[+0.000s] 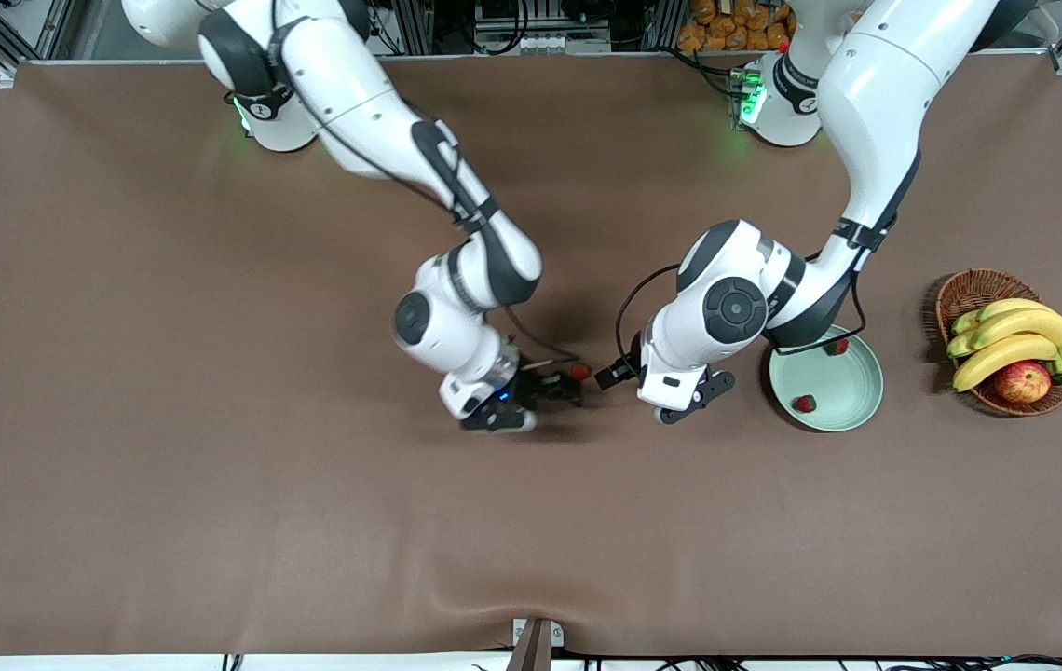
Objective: Collect all strawberries into plate
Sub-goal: 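Set the third strawberry mid-table with the right gripper while the left gripper returns, then grasp the third strawberry with the left gripper while the right gripper withdraws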
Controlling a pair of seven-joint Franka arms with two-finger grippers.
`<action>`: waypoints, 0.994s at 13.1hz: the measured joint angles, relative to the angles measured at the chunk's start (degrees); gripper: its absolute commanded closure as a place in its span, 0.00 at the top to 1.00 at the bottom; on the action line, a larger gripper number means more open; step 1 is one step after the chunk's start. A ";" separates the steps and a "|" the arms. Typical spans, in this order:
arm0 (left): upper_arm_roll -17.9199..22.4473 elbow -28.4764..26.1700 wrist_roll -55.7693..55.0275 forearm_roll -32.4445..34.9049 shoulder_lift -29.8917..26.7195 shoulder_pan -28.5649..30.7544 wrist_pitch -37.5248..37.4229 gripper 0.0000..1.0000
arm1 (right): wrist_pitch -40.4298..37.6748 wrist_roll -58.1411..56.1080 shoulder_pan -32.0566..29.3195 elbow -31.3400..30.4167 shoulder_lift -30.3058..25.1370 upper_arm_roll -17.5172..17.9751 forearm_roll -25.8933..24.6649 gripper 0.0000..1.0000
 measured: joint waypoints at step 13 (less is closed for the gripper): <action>3.55 0.84 -2.18 5.19 9.53 -9.49 8.79 0.56 | -50.54 -1.08 -26.31 -0.20 -23.82 -7.46 -30.78 1.00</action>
